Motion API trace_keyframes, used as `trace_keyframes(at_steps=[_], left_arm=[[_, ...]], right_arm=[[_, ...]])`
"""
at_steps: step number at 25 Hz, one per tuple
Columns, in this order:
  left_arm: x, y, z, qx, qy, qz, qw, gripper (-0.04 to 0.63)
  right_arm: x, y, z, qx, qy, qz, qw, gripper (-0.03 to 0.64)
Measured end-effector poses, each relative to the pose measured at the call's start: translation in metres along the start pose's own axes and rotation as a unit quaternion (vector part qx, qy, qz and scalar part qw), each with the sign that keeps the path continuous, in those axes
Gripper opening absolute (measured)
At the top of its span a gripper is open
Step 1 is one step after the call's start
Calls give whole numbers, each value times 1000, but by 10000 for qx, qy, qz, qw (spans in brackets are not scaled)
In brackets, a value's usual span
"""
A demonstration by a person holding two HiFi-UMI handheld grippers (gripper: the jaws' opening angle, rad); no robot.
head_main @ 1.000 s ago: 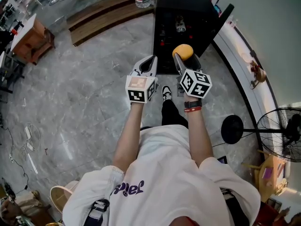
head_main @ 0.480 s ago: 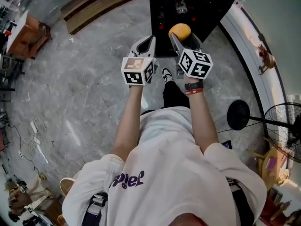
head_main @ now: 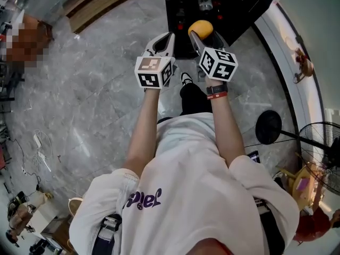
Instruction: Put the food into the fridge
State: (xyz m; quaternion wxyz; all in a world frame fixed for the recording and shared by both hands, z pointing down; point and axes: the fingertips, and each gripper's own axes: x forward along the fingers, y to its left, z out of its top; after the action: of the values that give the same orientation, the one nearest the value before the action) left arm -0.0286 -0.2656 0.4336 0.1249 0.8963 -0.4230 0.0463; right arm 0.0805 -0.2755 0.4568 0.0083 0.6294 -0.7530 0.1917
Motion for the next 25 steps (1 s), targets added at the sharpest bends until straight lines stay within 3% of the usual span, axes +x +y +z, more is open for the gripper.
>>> trace_keyframes(at_steps=[14, 25], left_arm=[[49, 19, -26, -14, 67, -70, 10000, 17], [74, 28, -37, 34, 17, -90, 10000, 17]], right_arm=[[54, -29, -41, -122, 370, -12, 9992, 354], [85, -58, -58, -210, 397, -295, 9986, 354]])
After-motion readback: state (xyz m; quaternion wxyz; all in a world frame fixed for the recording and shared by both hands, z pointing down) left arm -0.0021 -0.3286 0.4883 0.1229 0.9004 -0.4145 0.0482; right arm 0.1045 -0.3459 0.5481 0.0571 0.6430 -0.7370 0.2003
